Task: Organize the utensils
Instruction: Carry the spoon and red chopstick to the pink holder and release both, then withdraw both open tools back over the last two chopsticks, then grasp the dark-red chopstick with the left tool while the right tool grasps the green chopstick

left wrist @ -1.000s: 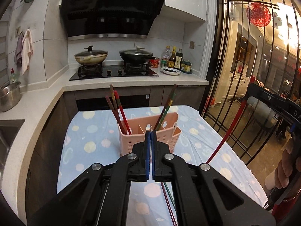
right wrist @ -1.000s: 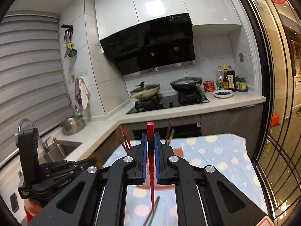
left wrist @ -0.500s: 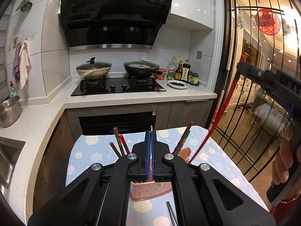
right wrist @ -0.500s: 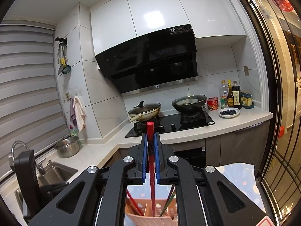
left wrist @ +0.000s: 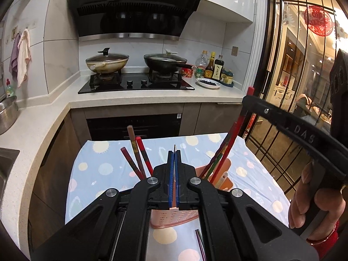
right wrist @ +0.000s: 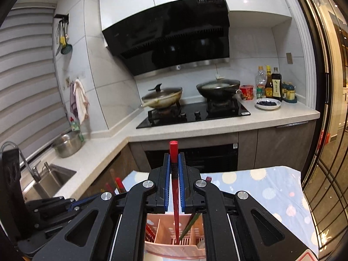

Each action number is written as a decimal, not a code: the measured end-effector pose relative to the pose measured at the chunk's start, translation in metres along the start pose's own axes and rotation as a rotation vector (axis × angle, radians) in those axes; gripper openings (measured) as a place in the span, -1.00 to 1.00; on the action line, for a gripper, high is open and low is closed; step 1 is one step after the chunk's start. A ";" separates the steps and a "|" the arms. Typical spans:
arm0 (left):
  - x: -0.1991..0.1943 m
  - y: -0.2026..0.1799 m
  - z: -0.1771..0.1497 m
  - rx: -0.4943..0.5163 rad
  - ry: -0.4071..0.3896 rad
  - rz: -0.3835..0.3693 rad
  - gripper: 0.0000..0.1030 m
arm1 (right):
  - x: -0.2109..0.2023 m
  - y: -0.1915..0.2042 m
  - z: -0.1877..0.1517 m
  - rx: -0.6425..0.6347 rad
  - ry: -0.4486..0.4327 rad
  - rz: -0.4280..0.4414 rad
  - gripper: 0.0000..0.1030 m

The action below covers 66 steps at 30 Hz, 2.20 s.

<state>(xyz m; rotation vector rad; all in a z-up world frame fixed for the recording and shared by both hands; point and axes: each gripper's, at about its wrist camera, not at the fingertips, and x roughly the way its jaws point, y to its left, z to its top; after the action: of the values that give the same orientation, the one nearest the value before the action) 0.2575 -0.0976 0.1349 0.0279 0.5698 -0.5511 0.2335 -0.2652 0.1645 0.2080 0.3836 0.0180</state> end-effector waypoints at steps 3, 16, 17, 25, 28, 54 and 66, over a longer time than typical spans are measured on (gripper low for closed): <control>0.000 -0.001 -0.004 -0.005 0.007 -0.002 -0.97 | -0.002 0.004 -0.006 -0.030 0.001 -0.018 -0.73; -0.018 0.002 -0.018 -0.025 0.005 0.041 -0.30 | -0.046 0.005 -0.041 -0.039 -0.005 -0.020 -0.50; -0.020 0.001 -0.021 -0.021 0.005 0.046 -0.24 | -0.050 0.004 -0.046 -0.034 -0.001 -0.020 -0.50; -0.037 -0.006 -0.056 -0.007 0.025 0.083 0.12 | -0.086 0.006 -0.099 -0.048 0.058 -0.045 -0.49; -0.042 -0.007 -0.076 -0.009 0.046 0.098 0.22 | -0.098 0.007 -0.126 -0.047 0.100 -0.053 -0.49; -0.050 -0.015 -0.247 -0.017 0.317 0.279 0.81 | -0.129 0.044 -0.323 -0.012 0.465 -0.007 -0.49; -0.052 -0.023 -0.263 -0.011 0.363 0.251 0.82 | -0.119 0.043 -0.328 -0.016 0.482 -0.026 -0.52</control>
<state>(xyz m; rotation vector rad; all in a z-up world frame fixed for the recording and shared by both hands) 0.0766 -0.0461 -0.0570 0.1896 0.9088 -0.2980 0.0017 -0.1644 -0.0802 0.1816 0.8664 0.0456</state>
